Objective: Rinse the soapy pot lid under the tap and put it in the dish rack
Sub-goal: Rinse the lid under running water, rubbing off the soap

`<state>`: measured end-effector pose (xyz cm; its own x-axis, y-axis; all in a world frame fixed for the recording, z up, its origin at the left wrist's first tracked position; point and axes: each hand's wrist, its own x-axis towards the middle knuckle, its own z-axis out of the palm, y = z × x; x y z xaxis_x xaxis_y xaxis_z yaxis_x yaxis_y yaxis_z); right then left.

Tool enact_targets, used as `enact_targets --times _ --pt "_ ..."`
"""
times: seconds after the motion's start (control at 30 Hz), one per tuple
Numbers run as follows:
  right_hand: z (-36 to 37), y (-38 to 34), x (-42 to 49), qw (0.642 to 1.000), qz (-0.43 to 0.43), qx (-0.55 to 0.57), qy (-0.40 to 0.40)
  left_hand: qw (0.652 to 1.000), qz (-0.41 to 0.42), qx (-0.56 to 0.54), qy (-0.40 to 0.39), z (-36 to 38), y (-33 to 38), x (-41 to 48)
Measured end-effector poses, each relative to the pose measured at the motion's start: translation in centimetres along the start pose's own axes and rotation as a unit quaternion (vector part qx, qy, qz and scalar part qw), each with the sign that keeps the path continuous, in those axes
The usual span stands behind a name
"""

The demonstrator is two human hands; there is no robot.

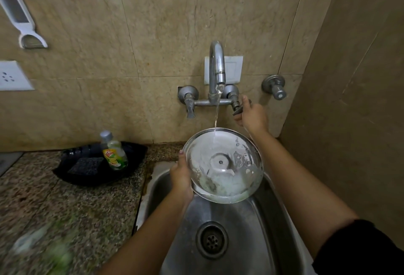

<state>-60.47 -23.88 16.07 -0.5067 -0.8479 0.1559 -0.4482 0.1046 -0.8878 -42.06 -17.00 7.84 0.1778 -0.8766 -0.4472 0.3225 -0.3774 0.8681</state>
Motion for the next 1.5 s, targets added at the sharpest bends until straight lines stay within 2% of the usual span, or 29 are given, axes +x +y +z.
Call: enact_targets --times 0.13,0.2,0.27,0.37,0.47,0.53,0.6,0.7,0.77,0.83,0.9,0.97,1.03,1.17,1.23,1.3,1.4,1.5 --pt "1.2 3.2 -3.8 0.988 -0.021 -0.141 -0.056 1.000 0.004 -0.013 0.009 0.2 -0.1 0.1" --pt "2.4 5.8 -6.2 0.954 -0.087 -0.268 -0.101 1.000 0.002 -0.010 0.015 0.1 -0.3 0.3" --pt "3.7 7.7 -7.6 0.917 -0.141 -0.346 -0.141 1.000 -0.006 0.001 0.010 0.2 -0.8 0.5" --pt "5.6 7.5 -8.7 0.904 -0.170 -0.342 -0.193 1.000 -0.008 0.018 -0.003 0.6 -1.4 0.6" --pt "5.7 6.8 -11.2 0.850 -0.297 -0.321 -0.294 0.999 0.013 0.047 0.000 0.6 -1.5 0.8" --pt "4.1 7.8 -12.9 0.820 -0.321 -0.318 -0.353 0.999 0.011 0.040 0.010 -0.1 -1.5 1.5" --pt "2.5 9.7 -13.1 0.828 -0.292 -0.363 -0.313 0.999 0.021 0.030 0.033 -0.8 -1.3 2.0" --pt "2.5 10.5 -10.6 0.884 -0.164 -0.405 -0.167 0.998 0.022 0.036 0.042 -1.0 -1.8 1.6" --pt "4.3 9.8 -8.9 0.906 -0.135 -0.380 -0.128 0.998 -0.002 0.051 0.033 -0.7 -2.6 1.1" --pt "6.5 8.6 -9.0 0.908 -0.175 -0.329 -0.190 0.997 -0.021 0.069 0.021 -0.2 -3.0 0.8" --pt "7.1 7.8 -11.3 0.871 -0.253 -0.292 -0.303 0.997 -0.024 0.067 0.019 -0.1 -3.2 1.0" --pt "5.6 8.4 -13.4 0.825 -0.292 -0.297 -0.381 0.998 -0.026 0.043 0.036 -0.7 -2.9 1.4" --pt "3.5 10.3 -14.0 0.818 -0.292 -0.344 -0.356 0.997 -0.026 0.038 0.055 -1.7 -2.8 2.0" --pt "2.6 11.9 -11.1 0.874 -0.157 -0.422 -0.181 0.998 -0.015 0.062 0.029 -2.0 -3.2 1.3" --pt "4.5 10.5 -9.6 0.890 -0.150 -0.405 -0.147 0.998 -0.023 0.064 0.008 -1.3 -3.8 0.7" --pt "6.5 8.8 -9.6 0.892 -0.205 -0.348 -0.203 0.998 -0.032 0.053 -0.003 -0.6 -4.0 0.4" --pt "6.7 7.6 -12.5 0.826 -0.335 -0.325 -0.315 0.999 -0.020 0.045 -0.003 -0.3 -3.5 0.4" --pt "3.7 9.7 -13.6 0.799 -0.347 -0.345 -0.351 0.999 -0.020 0.028 0.034 -0.9 -2.7 1.5"
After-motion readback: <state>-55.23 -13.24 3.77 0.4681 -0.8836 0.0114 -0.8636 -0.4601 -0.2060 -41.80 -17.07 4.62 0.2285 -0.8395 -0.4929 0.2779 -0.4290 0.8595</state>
